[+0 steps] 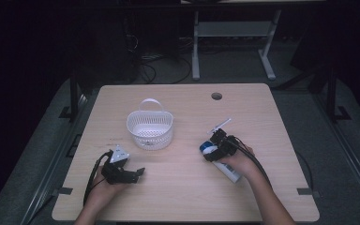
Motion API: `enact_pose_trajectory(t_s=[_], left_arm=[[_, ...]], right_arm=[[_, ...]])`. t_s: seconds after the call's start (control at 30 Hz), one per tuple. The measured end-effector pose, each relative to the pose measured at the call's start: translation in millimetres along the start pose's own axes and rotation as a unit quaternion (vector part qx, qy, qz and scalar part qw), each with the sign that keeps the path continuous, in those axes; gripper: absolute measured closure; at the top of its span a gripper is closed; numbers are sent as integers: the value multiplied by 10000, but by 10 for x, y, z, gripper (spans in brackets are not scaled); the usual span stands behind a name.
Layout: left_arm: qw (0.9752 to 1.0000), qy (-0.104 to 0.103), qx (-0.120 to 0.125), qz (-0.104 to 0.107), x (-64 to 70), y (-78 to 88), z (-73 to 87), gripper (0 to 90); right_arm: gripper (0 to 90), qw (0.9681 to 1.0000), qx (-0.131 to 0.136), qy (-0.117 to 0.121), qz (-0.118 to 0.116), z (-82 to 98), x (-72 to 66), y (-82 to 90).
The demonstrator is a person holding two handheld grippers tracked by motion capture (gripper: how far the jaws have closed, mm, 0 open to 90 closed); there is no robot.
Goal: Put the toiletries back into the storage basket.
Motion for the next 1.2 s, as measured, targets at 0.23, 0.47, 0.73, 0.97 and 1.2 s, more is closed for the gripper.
enact_pose_trajectory(t_s=[0.23, 0.47, 0.73, 0.97, 1.2], left_arm=[[10000, 2, 4, 1, 2, 0, 0, 133], [10000, 3, 2, 1, 2, 0, 0, 134], [10000, 2, 1, 7, 2, 0, 0, 134], [10000, 1, -1, 6, 2, 1, 0, 134], [10000, 3, 7, 6, 2, 0, 0, 133]], right_arm=[[338, 9999, -41, 60, 111, -6, -18, 0], [348, 9998, -70, 137, 82, -13, -19, 2], [350, 9998, -32, 176, 37, -12, -18, 17], [351, 9998, 194, 99, -3, -9, 8, 114], [351, 9991, 432, 47, -13, 1, 24, 213]])
Point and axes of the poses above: each handheld gripper's, and its own axes: y roughly backward along the jaws, z roughly out of its underside, x roughly to its right, the point moved 4 cm from there along -y, roughly forward along the jaws, and after that the axes turned 7 degrees about -x, right-handed, at the moved point
